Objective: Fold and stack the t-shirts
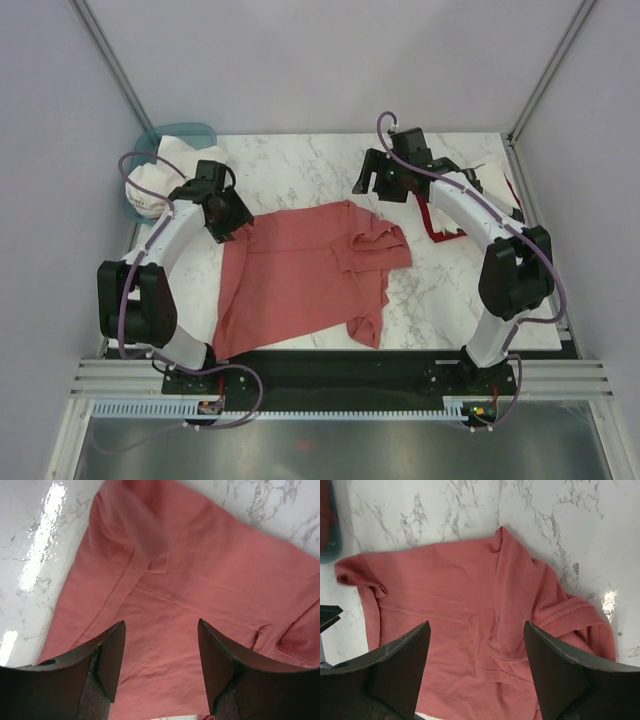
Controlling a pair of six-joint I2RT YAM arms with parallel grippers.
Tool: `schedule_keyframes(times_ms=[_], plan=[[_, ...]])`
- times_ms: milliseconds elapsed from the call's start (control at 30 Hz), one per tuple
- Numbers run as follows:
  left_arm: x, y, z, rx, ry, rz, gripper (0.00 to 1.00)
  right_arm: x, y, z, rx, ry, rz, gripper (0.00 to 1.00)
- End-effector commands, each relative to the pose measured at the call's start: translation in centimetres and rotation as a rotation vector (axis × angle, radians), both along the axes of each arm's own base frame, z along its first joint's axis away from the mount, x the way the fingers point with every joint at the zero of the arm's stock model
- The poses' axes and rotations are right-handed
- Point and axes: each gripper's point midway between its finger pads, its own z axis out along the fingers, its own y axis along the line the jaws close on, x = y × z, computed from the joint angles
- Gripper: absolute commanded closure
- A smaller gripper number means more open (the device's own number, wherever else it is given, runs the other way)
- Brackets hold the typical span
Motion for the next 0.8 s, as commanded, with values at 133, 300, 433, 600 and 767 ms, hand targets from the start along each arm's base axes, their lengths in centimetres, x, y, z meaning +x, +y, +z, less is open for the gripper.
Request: schedule_keyframes(times_ms=[133, 300, 433, 600, 767], plan=[[2.2, -1.1, 4.3, -0.067, -0.264, -0.007, 0.32, -2.2, -1.9, 4.4, -0.027, -0.234, 0.005, 0.35], [0.4, -4.2, 4.8, -0.166, -0.397, -0.113, 0.26, -3.9, -1.2, -0.1, -0.02, -0.184, 0.039, 0.38], [-0.9, -8.3, 3.1, -0.255, -0.485, -0.244, 0.0, -5.0, 0.8, -1.9, -0.036, -0.168, 0.083, 0.19], [-1.8, -10.7, 0.5, -0.25, -0.435, -0.353, 0.02, -4.9, 1.5, -5.6, -0.115, -0.128, 0.088, 0.18], [-2.4, -14.1, 0.7, -0.3, -0.43, -0.468, 0.07, -4.8, 1.6, -7.2, -0.143, -0.105, 0.085, 0.29]])
